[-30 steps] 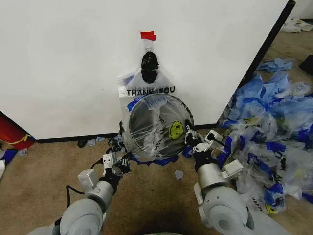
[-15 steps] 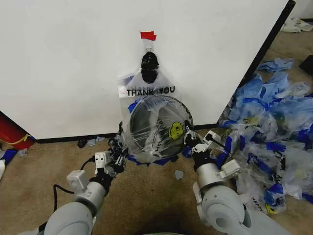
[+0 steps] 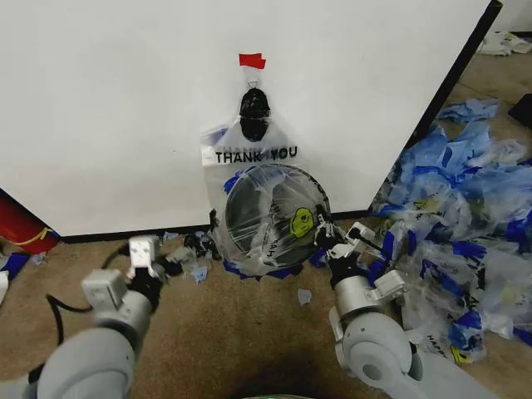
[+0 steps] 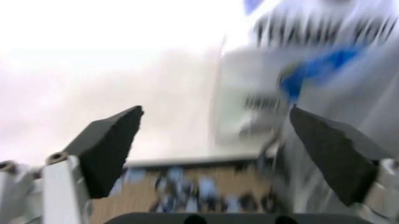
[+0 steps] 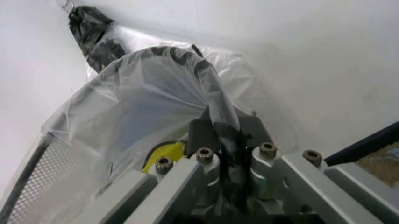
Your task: Pick up the garbage bag from the wall and place it over the trash bin.
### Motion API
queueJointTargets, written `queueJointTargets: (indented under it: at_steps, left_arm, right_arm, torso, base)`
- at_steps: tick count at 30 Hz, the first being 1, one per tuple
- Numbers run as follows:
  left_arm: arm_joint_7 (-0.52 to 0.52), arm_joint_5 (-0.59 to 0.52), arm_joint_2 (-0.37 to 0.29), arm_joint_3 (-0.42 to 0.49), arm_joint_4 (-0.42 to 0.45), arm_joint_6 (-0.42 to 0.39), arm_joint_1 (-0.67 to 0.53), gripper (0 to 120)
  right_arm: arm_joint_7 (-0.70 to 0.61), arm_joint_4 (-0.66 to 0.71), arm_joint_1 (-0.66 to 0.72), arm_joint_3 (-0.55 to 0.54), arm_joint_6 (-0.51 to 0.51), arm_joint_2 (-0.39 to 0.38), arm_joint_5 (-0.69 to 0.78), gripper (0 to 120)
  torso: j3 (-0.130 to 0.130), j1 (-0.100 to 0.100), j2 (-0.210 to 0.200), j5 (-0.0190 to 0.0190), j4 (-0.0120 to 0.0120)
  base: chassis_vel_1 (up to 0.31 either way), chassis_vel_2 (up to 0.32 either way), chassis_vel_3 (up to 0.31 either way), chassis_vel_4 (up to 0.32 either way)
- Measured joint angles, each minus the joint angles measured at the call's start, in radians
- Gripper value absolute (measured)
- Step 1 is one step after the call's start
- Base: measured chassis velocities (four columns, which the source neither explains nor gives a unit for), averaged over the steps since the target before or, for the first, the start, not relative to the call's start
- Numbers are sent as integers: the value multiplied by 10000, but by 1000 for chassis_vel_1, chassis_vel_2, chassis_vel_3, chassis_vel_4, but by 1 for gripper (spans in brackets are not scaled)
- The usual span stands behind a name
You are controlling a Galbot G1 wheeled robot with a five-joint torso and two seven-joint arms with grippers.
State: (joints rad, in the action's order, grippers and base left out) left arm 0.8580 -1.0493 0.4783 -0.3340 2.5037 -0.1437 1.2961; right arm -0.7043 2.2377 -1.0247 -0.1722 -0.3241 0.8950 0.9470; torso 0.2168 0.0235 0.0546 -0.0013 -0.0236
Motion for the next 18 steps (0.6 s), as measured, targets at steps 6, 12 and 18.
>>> queueJointTargets:
  at_steps: [6,12,18]
  left_arm:
    - [-1045,-1311,-207,-104,-10,826,-1255,98]
    - [-2342,-3773,-337,548,-17,1543,-2837,97]
    - [-2997,-5082,-431,935,-23,1701,-3195,94]
  right_arm:
    - [-28,-251,212,-561,99,-151,-415,0]
    - [-217,-588,999,-1546,217,-369,-681,0]
    - [-408,-803,2019,-2345,306,-458,-730,0]
  torso:
    - [0,0,0,2,0]
    - [1,0,0,1,-2]
    - [1,1,0,1,1]
  base:
    - [0,0,0,0]
    - [0,0,0,0]
    - [0,0,0,0]
